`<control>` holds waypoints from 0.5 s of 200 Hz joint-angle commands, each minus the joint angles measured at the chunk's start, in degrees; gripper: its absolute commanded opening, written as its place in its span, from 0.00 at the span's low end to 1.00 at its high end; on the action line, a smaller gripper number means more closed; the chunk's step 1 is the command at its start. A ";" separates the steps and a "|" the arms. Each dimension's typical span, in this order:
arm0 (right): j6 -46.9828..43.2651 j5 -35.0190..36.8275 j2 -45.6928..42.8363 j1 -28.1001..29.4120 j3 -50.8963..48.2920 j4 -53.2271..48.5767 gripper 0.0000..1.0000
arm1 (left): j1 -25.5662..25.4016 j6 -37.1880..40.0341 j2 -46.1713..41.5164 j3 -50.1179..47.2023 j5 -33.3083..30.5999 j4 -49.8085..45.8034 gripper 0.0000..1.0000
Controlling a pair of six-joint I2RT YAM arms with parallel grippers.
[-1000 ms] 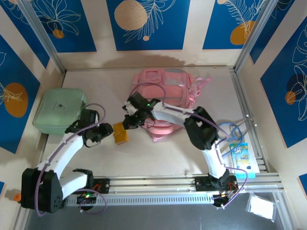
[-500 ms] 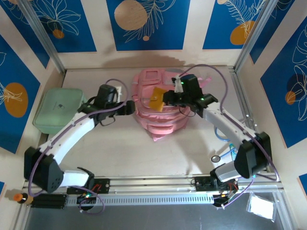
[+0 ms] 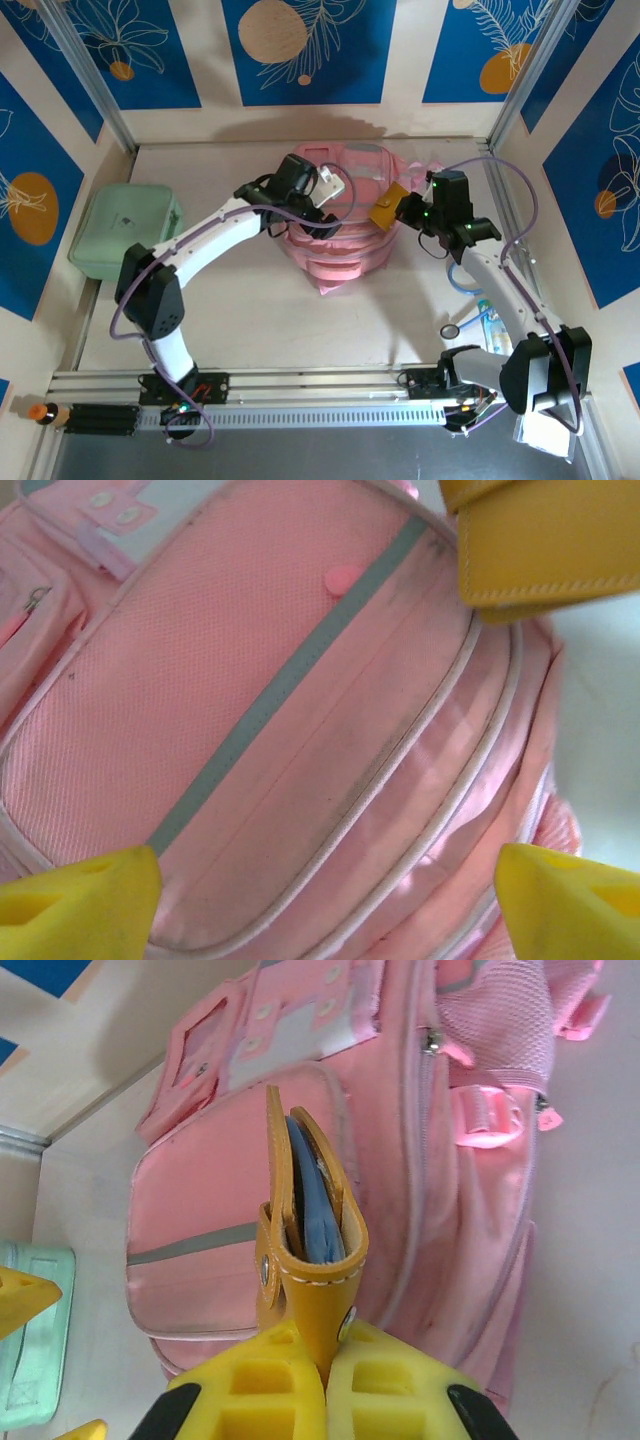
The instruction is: Pack the student bag
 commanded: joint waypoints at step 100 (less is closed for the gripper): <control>3.38 0.30 -6.56 -3.53 -0.85 -2.98 0.00 | -0.58 15.28 17.56 21.44 -3.37 -18.87 0.40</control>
